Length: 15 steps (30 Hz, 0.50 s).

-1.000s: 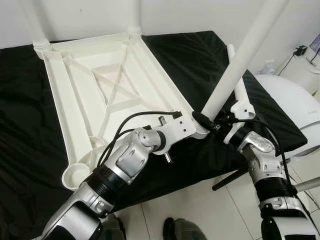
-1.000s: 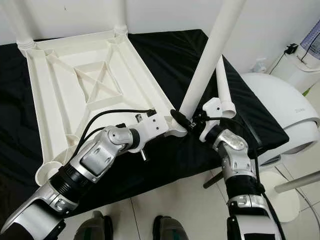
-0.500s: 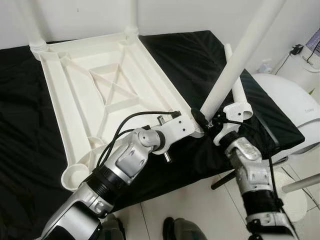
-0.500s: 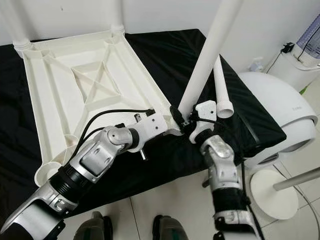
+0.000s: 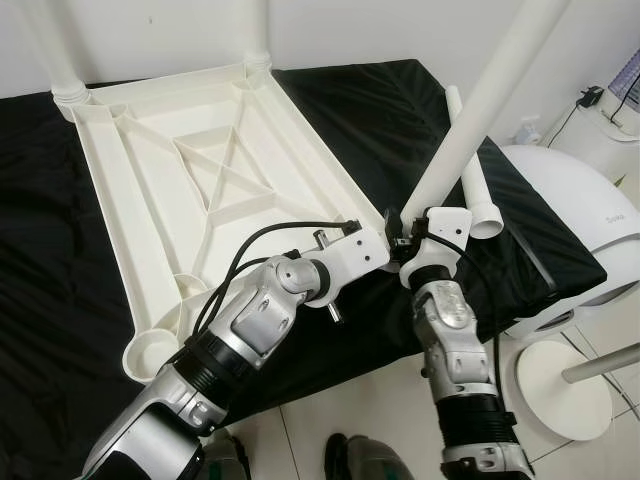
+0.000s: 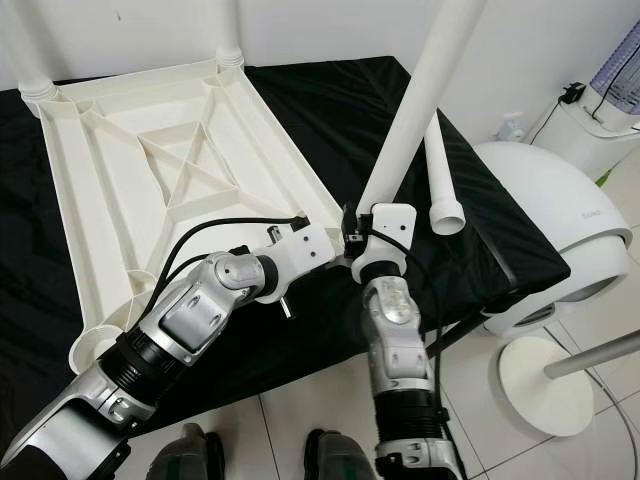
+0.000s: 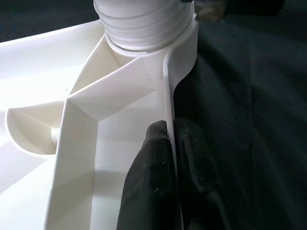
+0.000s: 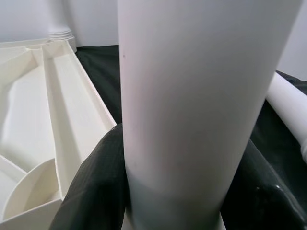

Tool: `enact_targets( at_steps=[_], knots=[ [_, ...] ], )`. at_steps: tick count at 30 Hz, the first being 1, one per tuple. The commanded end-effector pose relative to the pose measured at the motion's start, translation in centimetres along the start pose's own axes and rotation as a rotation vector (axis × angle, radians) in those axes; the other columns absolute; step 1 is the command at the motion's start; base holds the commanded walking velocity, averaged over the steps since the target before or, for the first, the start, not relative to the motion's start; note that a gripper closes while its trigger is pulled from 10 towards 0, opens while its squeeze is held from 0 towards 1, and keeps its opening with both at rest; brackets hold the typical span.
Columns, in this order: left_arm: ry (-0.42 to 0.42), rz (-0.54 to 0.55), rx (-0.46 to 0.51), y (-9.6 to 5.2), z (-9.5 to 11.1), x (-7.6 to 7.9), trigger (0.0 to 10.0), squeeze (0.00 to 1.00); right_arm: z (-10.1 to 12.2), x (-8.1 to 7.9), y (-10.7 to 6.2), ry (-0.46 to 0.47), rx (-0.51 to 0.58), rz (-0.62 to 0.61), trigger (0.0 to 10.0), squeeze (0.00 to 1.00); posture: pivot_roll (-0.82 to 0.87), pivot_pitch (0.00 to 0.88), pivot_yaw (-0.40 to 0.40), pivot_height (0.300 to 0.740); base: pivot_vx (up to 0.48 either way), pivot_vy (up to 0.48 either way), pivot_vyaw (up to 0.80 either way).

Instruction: Building children table

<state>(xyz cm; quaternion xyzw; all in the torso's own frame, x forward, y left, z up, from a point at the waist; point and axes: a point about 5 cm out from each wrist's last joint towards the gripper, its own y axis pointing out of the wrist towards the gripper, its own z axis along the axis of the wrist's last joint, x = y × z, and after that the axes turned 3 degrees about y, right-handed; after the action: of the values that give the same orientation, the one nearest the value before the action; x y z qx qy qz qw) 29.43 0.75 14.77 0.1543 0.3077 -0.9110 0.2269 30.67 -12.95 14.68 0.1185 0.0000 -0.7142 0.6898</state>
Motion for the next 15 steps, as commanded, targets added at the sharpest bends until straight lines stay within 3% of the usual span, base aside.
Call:
enact_targets(
  at_steps=[1,9,10,15],
  knots=[
    [0.008,-0.039,-0.032,0.27,-0.7,0.86,10.0,0.0,0.71,1.45,-0.04,0.011,0.025,-0.14,10.0,0.0,-0.03,0.064,-0.051,0.74,0.0,0.0,0.0],
    [0.008,-0.039,-0.033,0.29,-0.75,0.88,10.0,0.0,0.69,1.58,-0.18,0.001,0.02,-0.154,10.0,0.0,-0.03,0.06,-0.054,0.74,0.0,0.0,0.0],
    [0.008,-0.038,-0.033,0.31,-0.76,0.91,10.0,0.0,0.66,1.7,-0.2,0.013,0.016,-0.152,10.0,1.0,-0.03,0.056,-0.057,0.74,0.0,0.0,0.0],
    [0.008,-0.036,-0.031,0.37,-0.73,0.96,10.0,0.0,0.45,1.7,-0.31,0.027,0.003,-0.12,10.0,1.0,-0.03,0.048,-0.062,0.74,0.0,0.0,0.0]
  ],
)
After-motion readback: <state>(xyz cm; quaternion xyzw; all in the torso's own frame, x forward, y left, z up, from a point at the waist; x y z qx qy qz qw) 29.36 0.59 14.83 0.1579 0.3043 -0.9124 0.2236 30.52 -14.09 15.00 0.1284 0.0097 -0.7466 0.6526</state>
